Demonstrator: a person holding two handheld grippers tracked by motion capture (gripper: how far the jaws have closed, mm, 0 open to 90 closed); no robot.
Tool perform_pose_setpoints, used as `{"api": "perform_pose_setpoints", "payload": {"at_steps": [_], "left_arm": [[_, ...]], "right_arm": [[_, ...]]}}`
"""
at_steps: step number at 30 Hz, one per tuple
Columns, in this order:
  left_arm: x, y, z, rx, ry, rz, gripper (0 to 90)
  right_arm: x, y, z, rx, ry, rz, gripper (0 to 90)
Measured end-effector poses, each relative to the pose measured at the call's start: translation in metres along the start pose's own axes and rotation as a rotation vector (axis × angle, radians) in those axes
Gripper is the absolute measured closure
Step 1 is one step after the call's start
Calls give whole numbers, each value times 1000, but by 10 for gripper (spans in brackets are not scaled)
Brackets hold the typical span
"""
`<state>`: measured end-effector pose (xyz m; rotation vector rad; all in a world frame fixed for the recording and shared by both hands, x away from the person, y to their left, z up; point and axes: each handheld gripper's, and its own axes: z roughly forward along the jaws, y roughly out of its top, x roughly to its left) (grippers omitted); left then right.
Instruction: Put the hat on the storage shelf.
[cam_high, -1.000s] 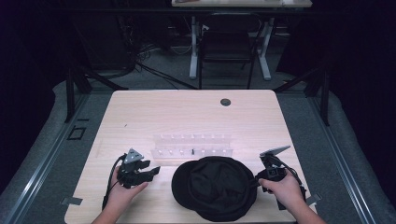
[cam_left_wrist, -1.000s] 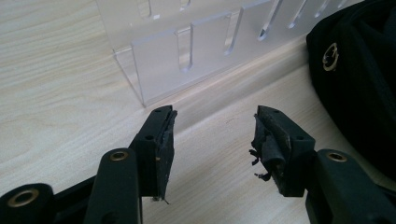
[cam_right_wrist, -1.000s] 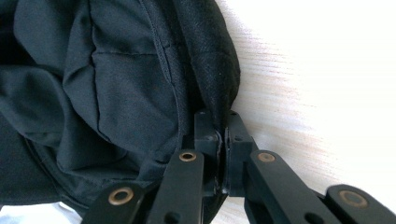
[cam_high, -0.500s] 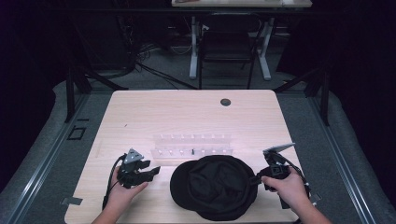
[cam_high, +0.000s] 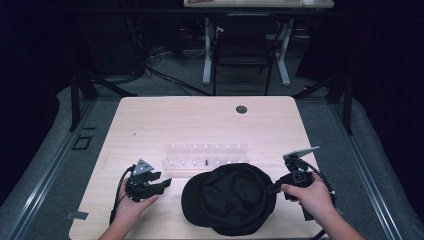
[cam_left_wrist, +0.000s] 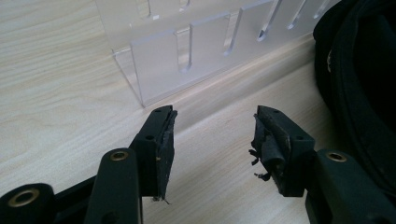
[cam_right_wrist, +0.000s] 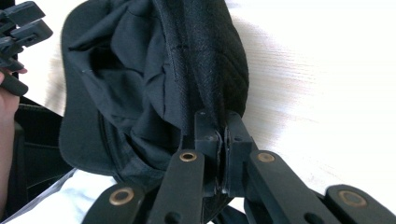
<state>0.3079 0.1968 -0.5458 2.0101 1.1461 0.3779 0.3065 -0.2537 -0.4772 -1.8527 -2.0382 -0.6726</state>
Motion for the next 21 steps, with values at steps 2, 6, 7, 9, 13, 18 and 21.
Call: {"api": "perform_pose_setpoints", "payload": {"at_steps": [2, 6, 7, 9, 13, 18, 21], "left_arm": [[0, 0, 0, -1, 0, 1, 479], [0, 0, 0, -1, 0, 0, 479], [0, 0, 0, -2, 0, 0, 479], [0, 0, 0, -2, 0, 0, 478], [0, 0, 0, -1, 0, 0, 478], [0, 0, 0, -1, 2, -1, 479], [0, 0, 0, -1, 2, -1, 479]], "right_arm": [[3, 0, -2, -14, 11, 11, 871], [7, -1, -8, -11, 10, 10, 871], [8, -1, -10, -20, 24, 13, 871], [9, 0, -13, -4, 32, -1, 871], [15, 0, -18, -20, 40, 12, 870], [18, 1, -24, -21, 48, 5, 871], [22, 2, -27, -22, 46, 6, 870]]}}
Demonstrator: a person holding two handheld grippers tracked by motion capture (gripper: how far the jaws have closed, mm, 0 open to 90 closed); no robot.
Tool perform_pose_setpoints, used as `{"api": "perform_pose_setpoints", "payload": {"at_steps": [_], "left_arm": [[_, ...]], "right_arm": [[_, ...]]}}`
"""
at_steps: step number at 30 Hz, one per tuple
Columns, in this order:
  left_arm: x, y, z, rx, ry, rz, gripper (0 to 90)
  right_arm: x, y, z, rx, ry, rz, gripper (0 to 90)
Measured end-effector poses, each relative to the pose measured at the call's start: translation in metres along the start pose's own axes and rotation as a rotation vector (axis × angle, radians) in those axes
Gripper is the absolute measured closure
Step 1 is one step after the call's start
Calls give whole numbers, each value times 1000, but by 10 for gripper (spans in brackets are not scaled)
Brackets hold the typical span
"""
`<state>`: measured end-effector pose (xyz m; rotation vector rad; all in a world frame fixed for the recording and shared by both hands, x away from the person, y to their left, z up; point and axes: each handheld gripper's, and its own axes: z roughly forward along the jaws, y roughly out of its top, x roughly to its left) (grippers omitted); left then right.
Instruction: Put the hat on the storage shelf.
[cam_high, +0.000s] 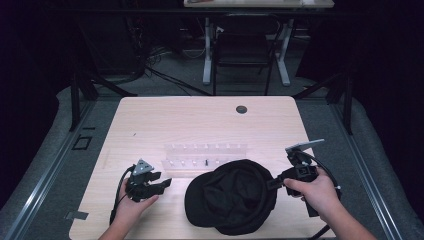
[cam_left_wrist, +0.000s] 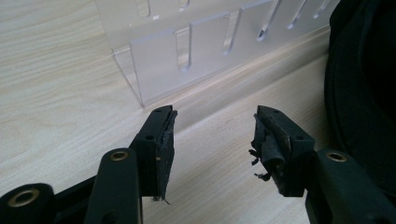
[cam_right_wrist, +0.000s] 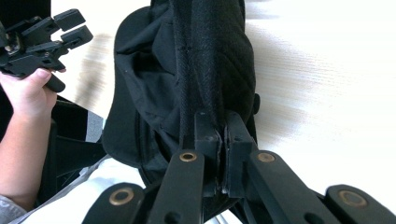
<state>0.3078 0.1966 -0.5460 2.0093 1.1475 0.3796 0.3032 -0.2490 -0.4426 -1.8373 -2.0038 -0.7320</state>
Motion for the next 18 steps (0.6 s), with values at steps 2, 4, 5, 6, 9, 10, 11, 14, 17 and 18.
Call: {"api": "perform_pose_setpoints", "payload": {"at_steps": [2, 4, 5, 6, 9, 10, 11, 14, 17, 18], "left_arm": [[0, 0, 0, 0, 0, 0, 479], [0, 0, 0, -1, -1, 0, 478], [0, 0, 0, -1, -1, 0, 479], [0, 0, 0, -1, -1, 0, 479], [0, 0, 0, -2, -1, 0, 479], [0, 0, 0, -2, 0, 1, 479], [0, 0, 0, -2, 0, 1, 479], [0, 0, 0, -1, -1, 0, 478], [0, 0, 0, -1, 0, 0, 479], [0, 0, 0, -2, -1, 0, 479]], "right_arm": [[2, 1, -4, 21, 4, -17, 870], [5, 1, -5, 7, 8, -6, 870], [6, 1, -6, 9, 9, -5, 870], [8, 1, -7, 4, 14, -5, 870], [10, 3, -11, 23, 36, -15, 870], [12, 3, -11, 10, 38, -2, 870], [12, 3, -11, 10, 38, -2, 870], [15, 5, -17, 18, 57, -4, 870], [17, 5, -20, 3, 76, 10, 870], [18, 6, -22, 7, 80, 18, 870]]}}
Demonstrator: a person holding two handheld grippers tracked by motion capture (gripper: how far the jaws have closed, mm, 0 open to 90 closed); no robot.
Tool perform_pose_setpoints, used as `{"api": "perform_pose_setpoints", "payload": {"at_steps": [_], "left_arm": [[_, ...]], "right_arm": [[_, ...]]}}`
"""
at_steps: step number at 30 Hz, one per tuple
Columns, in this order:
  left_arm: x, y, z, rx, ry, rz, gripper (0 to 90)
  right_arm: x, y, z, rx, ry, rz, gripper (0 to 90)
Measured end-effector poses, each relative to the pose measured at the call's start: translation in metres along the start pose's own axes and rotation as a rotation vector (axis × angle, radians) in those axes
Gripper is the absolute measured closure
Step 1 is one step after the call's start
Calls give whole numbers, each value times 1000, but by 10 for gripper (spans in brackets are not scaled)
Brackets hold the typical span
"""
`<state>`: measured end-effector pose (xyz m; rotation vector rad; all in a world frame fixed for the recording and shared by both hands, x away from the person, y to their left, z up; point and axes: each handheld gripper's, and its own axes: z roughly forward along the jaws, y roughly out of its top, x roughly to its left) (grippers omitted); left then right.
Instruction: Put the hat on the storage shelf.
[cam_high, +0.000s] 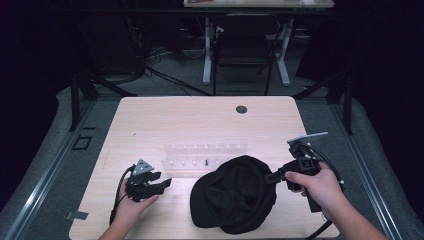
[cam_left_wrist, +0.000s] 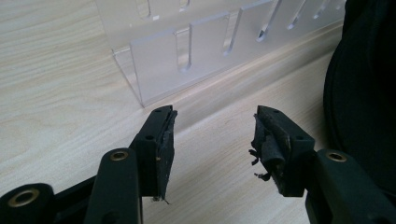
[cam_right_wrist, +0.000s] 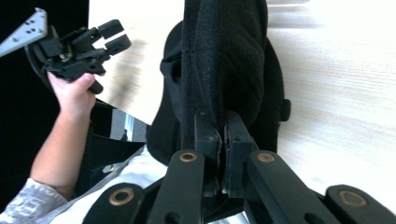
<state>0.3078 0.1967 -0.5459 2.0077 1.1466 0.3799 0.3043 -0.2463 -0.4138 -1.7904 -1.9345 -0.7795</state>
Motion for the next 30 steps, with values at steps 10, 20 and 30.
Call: {"api": "perform_pose_setpoints", "payload": {"at_steps": [10, 20, 30], "left_arm": [[0, 0, 0, 1, 1, -1, 479], [0, 0, 0, -1, 2, -1, 479], [0, 0, 0, 1, 0, 0, 478]], "right_arm": [[4, 0, -8, 4, 88, 3, 871], [11, 0, -17, -29, 132, -2, 872], [18, 0, -31, -64, 167, -19, 873]]}}
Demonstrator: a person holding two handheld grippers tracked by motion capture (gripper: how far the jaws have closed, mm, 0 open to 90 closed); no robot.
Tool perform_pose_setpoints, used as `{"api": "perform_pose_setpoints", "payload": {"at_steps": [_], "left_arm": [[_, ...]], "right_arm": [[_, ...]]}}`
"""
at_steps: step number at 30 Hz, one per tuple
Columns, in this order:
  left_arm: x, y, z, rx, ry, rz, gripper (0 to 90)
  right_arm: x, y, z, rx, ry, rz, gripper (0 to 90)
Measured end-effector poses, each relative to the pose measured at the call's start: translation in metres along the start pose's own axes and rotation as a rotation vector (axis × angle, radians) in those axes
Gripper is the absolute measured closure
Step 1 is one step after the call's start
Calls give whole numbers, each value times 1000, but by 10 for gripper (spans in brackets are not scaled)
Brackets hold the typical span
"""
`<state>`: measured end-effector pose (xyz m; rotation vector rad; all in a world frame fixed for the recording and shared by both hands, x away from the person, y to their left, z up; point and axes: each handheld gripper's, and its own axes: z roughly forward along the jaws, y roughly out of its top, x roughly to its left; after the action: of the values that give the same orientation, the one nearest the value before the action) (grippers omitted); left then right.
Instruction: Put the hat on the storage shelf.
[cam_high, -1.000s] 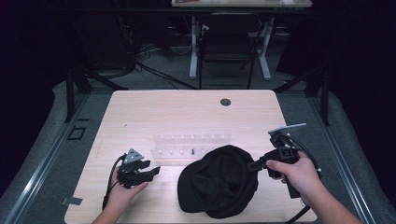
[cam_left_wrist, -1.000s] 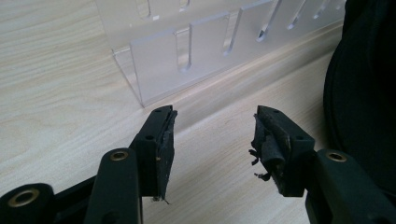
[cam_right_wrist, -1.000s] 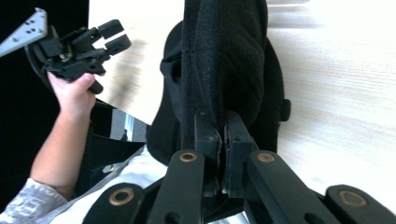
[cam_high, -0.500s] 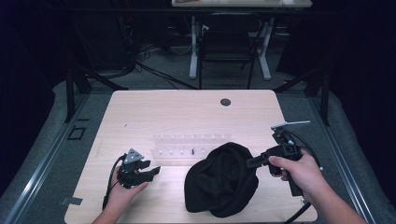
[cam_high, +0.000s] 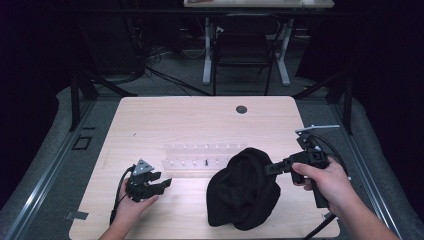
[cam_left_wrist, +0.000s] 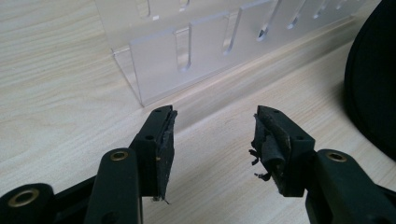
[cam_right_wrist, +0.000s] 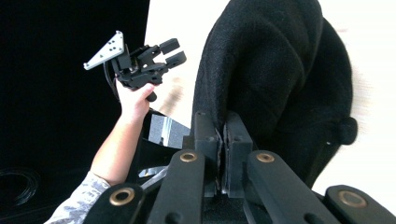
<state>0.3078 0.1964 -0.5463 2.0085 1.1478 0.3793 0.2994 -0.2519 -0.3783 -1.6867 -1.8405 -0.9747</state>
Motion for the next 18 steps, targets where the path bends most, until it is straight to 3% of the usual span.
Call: {"api": "perform_pose_setpoints", "payload": {"at_steps": [18], "left_arm": [[-1, 0, 1, 3, -5, -2, 474]], "right_arm": [[10, -1, -23, -59, 34, -23, 875]]}}
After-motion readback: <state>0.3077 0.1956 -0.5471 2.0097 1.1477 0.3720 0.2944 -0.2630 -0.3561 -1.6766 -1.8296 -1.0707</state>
